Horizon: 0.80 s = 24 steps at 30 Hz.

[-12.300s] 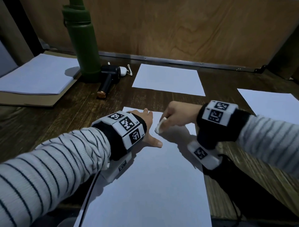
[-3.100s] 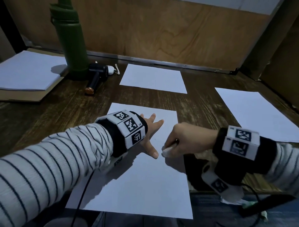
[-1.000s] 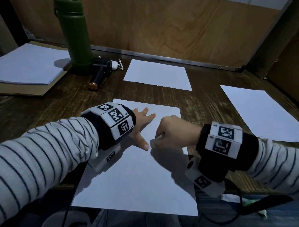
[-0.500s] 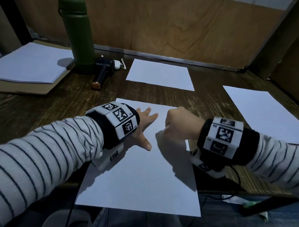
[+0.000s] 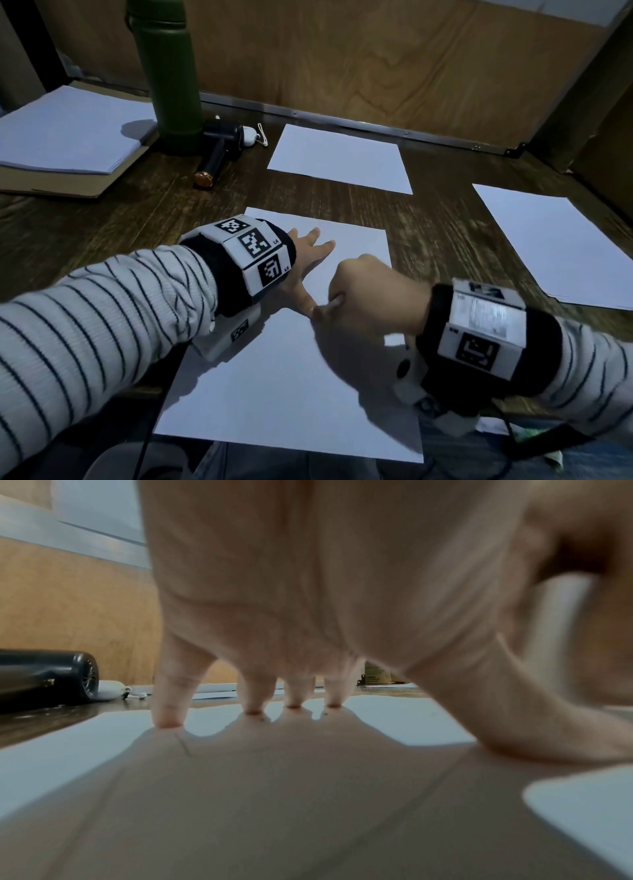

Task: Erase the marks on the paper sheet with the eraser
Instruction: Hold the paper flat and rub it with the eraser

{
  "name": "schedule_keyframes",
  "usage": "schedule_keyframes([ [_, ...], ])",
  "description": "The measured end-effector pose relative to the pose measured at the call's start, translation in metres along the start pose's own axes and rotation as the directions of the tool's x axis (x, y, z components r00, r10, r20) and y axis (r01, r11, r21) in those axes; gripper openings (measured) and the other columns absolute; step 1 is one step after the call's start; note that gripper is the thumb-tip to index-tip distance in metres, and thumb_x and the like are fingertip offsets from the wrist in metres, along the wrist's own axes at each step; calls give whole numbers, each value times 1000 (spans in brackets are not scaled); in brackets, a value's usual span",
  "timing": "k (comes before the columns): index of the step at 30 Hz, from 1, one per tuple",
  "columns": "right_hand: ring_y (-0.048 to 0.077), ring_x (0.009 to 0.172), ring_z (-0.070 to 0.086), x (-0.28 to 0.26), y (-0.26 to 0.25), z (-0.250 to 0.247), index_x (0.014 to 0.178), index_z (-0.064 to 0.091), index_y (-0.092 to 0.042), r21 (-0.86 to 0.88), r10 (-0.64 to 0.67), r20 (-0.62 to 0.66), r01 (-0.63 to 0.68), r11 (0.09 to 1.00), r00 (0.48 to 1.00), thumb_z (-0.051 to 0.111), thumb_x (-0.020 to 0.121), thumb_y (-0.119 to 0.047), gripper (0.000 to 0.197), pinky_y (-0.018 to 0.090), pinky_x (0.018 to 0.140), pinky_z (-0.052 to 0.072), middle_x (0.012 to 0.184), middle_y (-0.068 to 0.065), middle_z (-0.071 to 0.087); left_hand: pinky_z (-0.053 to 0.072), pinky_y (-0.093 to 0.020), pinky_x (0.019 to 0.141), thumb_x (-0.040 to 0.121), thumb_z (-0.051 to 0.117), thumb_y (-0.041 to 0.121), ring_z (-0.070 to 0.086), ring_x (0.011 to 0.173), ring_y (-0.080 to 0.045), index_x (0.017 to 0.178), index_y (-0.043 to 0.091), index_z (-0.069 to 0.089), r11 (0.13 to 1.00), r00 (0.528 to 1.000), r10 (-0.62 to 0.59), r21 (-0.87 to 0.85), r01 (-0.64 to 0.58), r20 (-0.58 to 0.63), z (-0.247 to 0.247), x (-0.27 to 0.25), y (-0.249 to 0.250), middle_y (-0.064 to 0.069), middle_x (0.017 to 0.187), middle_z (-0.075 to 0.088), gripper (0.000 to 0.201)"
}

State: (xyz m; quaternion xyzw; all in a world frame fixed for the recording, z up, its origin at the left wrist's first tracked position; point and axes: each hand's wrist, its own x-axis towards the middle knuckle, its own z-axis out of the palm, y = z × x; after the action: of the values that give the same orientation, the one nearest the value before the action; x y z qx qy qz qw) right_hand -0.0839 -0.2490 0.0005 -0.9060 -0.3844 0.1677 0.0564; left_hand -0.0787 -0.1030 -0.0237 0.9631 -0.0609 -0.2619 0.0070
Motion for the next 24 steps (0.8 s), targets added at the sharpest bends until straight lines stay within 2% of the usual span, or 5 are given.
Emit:
schedule_keyframes([
  [3,16,41,32,0,9,0,41,34,-12,25,40,3,-40,999,999,59,79,-27,48,25,48,32,31,3,33,9,-54,114,60,68,71,-7,146,-32,148,29,-15,1000,1000,-2,5,2,6,0,1,-1,-2,158,-18,128],
  [8,23,54,42,11,43,-19,51,42,-8,-52,236,-53,-239,970,970,57,81,-18,35,24,48,32,54,7,40,12,-54,114,67,62,71,-4,147,-30,148,29,-14,999,999,-38,19,38,-1,-1,2,-1,-1,158,-17,119],
  [12,17,72,51,7,52,-25,72,59,-10,62,126,-24,-124,990,992,52,92,-27,27,28,62,37,75,-1,54,16,-53,114,69,59,71,1,147,-30,149,28,-14,993,994,-105,46,104,13,-6,2,-4,-2,159,-15,116],
  [17,20,97,54,-9,44,-18,110,51,-12,160,12,125,-32,987,992,38,98,-35,29,31,84,44,102,-1,56,19,-48,114,74,54,71,10,146,-30,150,24,-9,987,988,-155,31,156,-18,-9,0,-13,-4,159,-10,110],
  [24,17,67,42,11,66,-20,69,28,-28,37,105,188,-114,993,977,34,100,-28,31,23,57,31,71,-6,40,12,-37,118,76,65,57,4,147,-20,150,24,-8,984,983,-174,-25,175,57,-13,-22,-35,1,159,-11,110],
])
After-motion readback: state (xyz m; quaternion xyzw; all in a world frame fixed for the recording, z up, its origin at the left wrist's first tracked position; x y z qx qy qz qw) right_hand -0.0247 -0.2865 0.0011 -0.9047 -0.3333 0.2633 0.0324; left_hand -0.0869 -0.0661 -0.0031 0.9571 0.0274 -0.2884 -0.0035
